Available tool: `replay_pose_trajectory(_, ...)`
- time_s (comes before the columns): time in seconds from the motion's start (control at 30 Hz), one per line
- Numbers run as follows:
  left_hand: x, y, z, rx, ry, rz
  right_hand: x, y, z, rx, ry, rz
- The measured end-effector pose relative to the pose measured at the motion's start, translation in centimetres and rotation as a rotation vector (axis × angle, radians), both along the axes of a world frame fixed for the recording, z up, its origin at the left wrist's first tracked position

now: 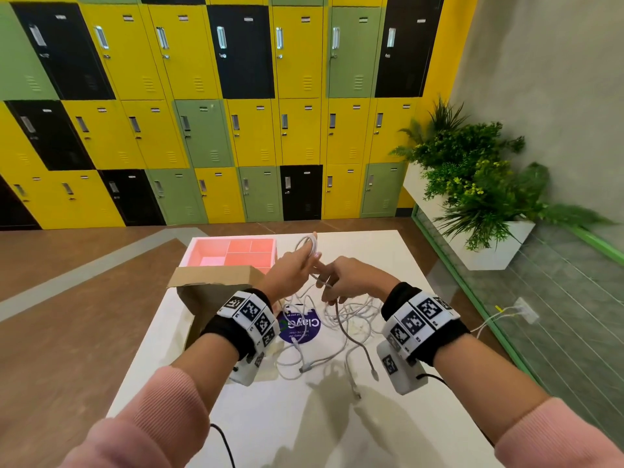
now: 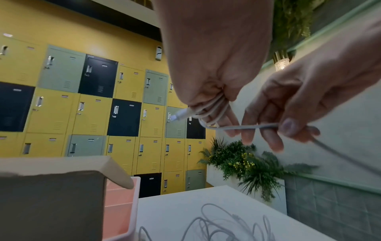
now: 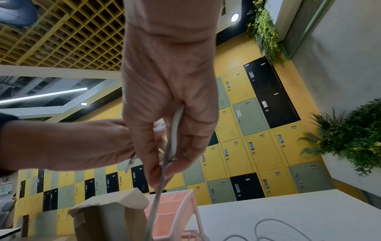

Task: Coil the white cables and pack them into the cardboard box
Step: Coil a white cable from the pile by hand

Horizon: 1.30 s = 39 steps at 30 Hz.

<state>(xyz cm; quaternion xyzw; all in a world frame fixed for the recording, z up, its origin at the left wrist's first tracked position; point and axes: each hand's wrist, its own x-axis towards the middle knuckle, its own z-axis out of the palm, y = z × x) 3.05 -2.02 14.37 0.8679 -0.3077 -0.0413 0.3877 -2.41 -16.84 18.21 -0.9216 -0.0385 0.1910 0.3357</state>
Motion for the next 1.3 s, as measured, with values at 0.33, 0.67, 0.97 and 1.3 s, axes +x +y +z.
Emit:
replay_pose_trajectory(0.33, -0.5, 0.2, -0.6, 0.205, -0.064, -0.007, 0.0, -1.7, 0.5, 0.236, -0.054, -0.192)
replay_pose_trajectory(0.67, -0.7, 0.4, 0.4, 0.19, 0.075, -0.054, 0.6, -2.7, 0.3, 0.119, -0.391, -0.188)
replay_pose_trajectory(0.97, -1.0, 0.9, 0.9, -0.068, 0.299, -0.116, 1.6, -3.9, -1.1, 0.006, -0.454, -0.253)
replay_pose_trajectory(1.3, -1.3, 0.7, 3.3, -0.611, 0.56, -0.088, 1.6, -4.7, -1.6, -0.035, -0.345, -0.158)
